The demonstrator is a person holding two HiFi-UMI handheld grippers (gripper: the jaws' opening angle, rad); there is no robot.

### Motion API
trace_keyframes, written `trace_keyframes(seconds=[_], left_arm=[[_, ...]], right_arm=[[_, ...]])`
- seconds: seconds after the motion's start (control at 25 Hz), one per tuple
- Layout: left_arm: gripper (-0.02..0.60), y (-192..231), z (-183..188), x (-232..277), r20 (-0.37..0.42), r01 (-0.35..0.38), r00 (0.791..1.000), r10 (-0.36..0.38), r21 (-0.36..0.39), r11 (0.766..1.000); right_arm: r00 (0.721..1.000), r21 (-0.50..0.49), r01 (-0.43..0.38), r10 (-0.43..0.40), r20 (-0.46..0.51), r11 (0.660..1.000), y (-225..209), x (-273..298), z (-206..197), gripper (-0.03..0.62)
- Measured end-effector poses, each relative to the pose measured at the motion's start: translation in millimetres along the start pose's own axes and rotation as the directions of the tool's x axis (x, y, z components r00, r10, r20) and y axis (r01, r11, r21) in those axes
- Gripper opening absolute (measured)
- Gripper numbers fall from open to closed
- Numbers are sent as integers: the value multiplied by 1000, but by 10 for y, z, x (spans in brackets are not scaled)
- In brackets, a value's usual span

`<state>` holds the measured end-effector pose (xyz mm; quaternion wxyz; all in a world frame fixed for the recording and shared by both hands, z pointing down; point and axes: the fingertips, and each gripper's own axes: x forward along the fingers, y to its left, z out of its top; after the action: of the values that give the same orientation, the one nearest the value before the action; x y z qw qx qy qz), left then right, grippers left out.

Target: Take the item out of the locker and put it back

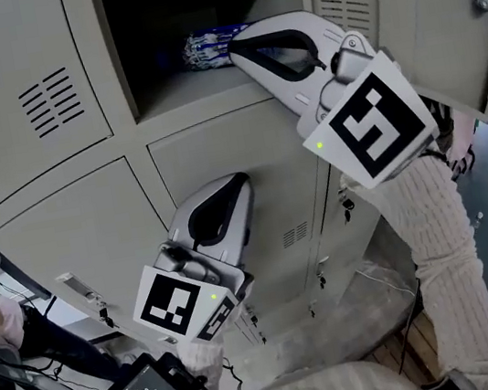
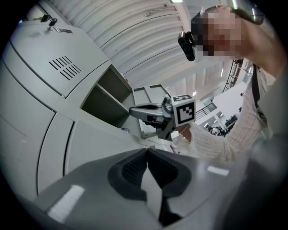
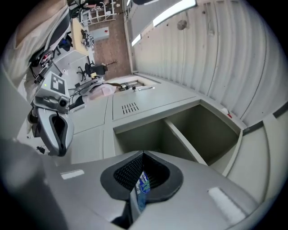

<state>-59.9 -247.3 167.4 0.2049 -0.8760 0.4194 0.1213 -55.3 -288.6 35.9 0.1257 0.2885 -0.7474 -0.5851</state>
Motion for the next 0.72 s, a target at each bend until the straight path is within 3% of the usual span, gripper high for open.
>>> trace_keyframes(seconds=[0.16, 0.28, 0.36, 0.48, 0.6, 0.72], left_arm=[[5, -8, -17, 4, 2, -1, 1000, 1, 5, 1000], [5, 1, -17, -19, 17, -7, 1000, 7, 8, 1000], [5, 9, -32, -41, 22, -11, 1000, 11, 8, 1000], [5, 3, -81, -65, 28, 1, 1000, -1, -6, 1000], [5, -3, -127, -98, 35, 2, 999, -2, -19, 1000], [5, -13, -158, -124, 39, -5, 999, 6, -20, 1000]], right_arm=[[997, 68, 65, -68, 47, 996, 226, -231, 57, 0], [984, 229, 102, -132, 118, 968, 392, -390, 119, 0], [963, 388, 89, -180, 202, 917, 439, -490, 186, 0], [913, 579, 10, -243, 327, 815, 459, -637, 218, 0], [883, 693, -28, -308, 356, 720, 514, -731, 119, 0], [861, 758, -29, -369, 349, 651, 627, -838, 53, 0]])
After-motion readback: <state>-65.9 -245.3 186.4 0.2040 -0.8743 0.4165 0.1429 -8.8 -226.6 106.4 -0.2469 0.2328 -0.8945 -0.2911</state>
